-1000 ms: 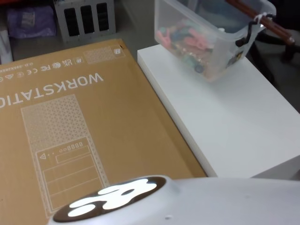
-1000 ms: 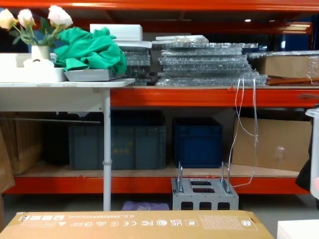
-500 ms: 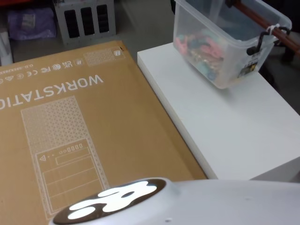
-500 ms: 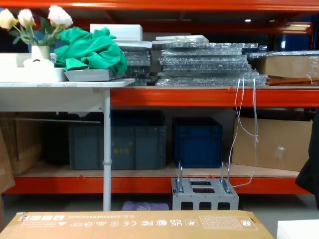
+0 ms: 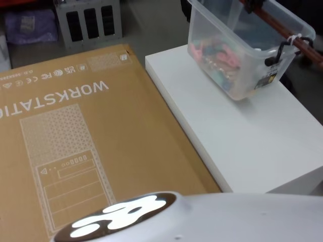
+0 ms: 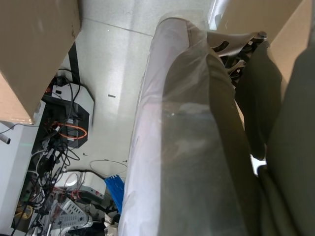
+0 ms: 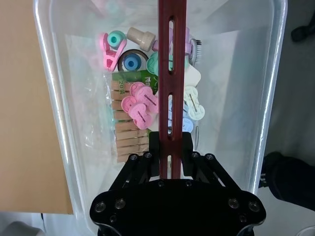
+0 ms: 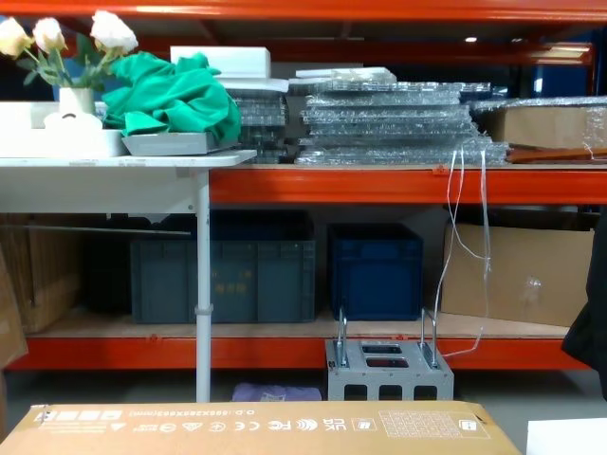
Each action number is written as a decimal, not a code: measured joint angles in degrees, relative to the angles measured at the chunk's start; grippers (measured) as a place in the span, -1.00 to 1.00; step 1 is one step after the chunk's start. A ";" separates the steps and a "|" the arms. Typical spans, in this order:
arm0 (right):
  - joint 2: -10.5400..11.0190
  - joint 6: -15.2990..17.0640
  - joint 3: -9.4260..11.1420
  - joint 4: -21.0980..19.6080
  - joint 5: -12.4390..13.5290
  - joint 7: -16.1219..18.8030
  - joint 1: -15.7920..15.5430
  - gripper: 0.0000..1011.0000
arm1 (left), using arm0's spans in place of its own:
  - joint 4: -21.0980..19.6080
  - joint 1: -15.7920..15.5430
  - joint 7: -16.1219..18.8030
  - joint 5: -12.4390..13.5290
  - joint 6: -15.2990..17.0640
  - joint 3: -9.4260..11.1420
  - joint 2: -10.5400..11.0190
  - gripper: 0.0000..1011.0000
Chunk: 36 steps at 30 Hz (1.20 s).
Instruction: Use one hand to grasp the basket and place it at the designated location.
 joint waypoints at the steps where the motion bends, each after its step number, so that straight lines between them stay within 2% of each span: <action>1: 0.69 0.93 0.35 -1.40 0.09 -0.30 -0.57 -0.52 | 0.00 0.00 0.00 0.00 0.00 0.00 0.00 -1.00; 11: 3.91 6.01 2.34 -7.43 0.77 -1.28 -3.65 -0.52 | 0.00 0.00 0.00 0.00 0.00 0.00 0.00 -1.00; 16: 4.52 7.75 2.93 -8.22 0.98 -0.92 -4.81 -0.52 | 0.00 0.00 0.00 0.00 0.00 0.00 0.01 -1.00; 36: 6.12 8.41 4.77 -9.97 1.24 0.46 -8.19 -0.52 | 0.00 0.00 0.00 0.00 0.00 0.00 0.01 -1.00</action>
